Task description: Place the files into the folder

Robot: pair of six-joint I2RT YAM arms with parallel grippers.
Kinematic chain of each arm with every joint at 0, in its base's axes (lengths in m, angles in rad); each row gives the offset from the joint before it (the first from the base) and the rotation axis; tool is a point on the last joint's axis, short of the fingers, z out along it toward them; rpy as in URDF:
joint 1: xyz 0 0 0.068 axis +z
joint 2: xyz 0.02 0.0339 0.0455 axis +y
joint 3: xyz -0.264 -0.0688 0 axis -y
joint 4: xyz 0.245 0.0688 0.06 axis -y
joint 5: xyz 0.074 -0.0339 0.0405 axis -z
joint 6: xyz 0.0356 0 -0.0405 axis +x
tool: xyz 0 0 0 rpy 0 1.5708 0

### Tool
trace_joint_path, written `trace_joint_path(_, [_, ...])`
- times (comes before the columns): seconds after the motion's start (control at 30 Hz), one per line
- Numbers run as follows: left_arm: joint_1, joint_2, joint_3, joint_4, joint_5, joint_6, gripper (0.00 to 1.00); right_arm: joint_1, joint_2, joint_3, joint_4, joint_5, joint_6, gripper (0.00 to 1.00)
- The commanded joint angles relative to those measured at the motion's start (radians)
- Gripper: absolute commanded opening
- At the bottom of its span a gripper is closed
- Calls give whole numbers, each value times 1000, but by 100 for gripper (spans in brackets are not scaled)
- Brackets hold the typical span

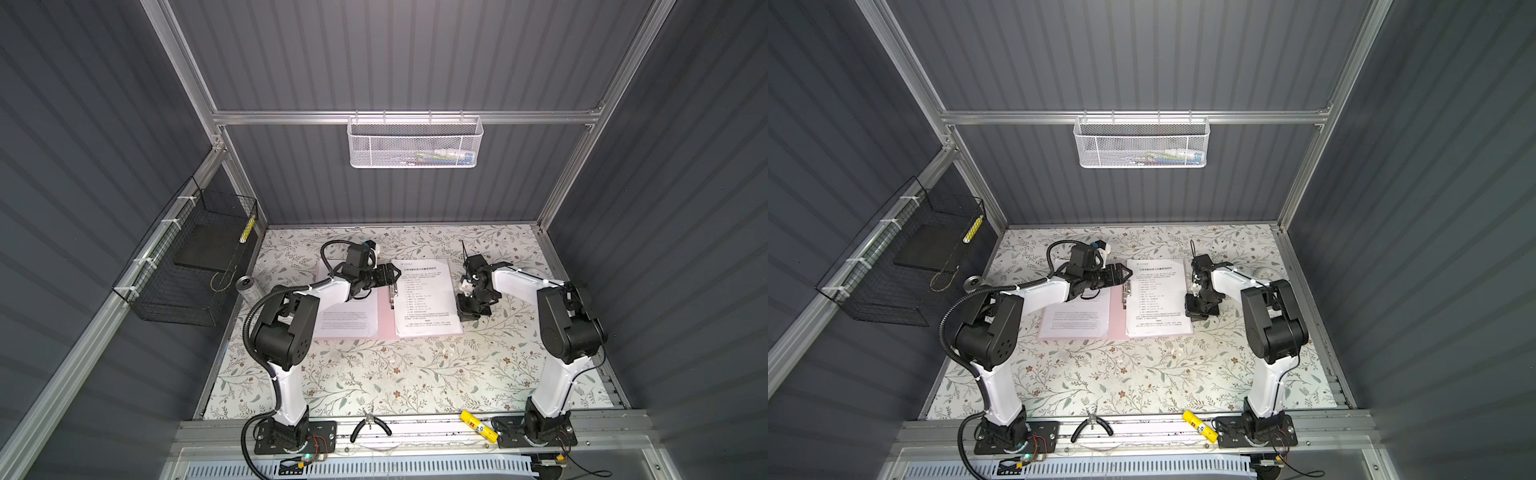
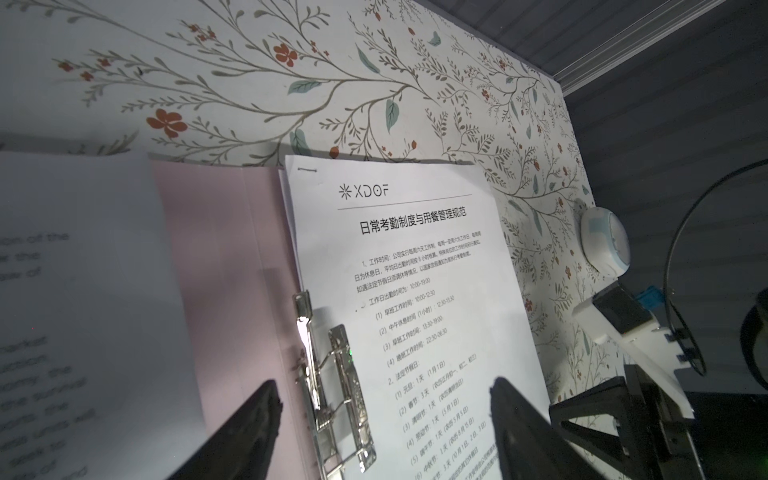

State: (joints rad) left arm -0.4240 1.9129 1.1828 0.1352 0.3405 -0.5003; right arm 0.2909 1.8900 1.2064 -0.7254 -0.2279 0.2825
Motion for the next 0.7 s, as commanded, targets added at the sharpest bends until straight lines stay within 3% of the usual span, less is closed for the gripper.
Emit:
trace_joint_path(0.0, [5, -25, -13, 4, -1, 14, 80, 5, 2, 16, -22, 55, 5, 3])
trace_joint_path(0.17, [6, -36, -8, -20, -40, 24, 84, -4, -56, 29, -54, 131, -11, 8])
trace_joint_path(0.2, [5, -46, -7, -31, -57, 32, 94, -4, -82, 38, -59, 141, -11, 15])
trace_joint_path(0.23, [4, -57, -6, -45, -84, 41, 100, -4, -104, 52, -62, 150, -8, 29])
trace_joint_path(0.27, [4, -68, -3, -61, -109, 43, 100, -4, -131, 63, -63, 150, -7, 47])
trace_joint_path(0.3, [4, -81, 2, -76, -115, 46, 100, -3, -160, 79, -55, 146, -5, 57])
trace_joint_path(0.4, [4, -114, 3, -90, -161, 108, 100, 7, -285, 67, 53, 88, 7, 69])
trace_joint_path(0.47, [14, -129, -25, -42, -223, 71, 100, 2, -368, 17, 194, 15, 51, 74])
trace_joint_path(0.5, [35, -123, -37, -15, -217, 10, 100, -1, -399, -11, 271, -6, 96, 77])
trace_joint_path(0.6, [113, -60, -5, 25, -24, -105, 100, -1, -437, -46, 425, -85, 147, 83])
trace_joint_path(0.67, [106, -50, 13, 39, 42, -56, 100, -1, -414, 0, 394, -91, 178, 86])
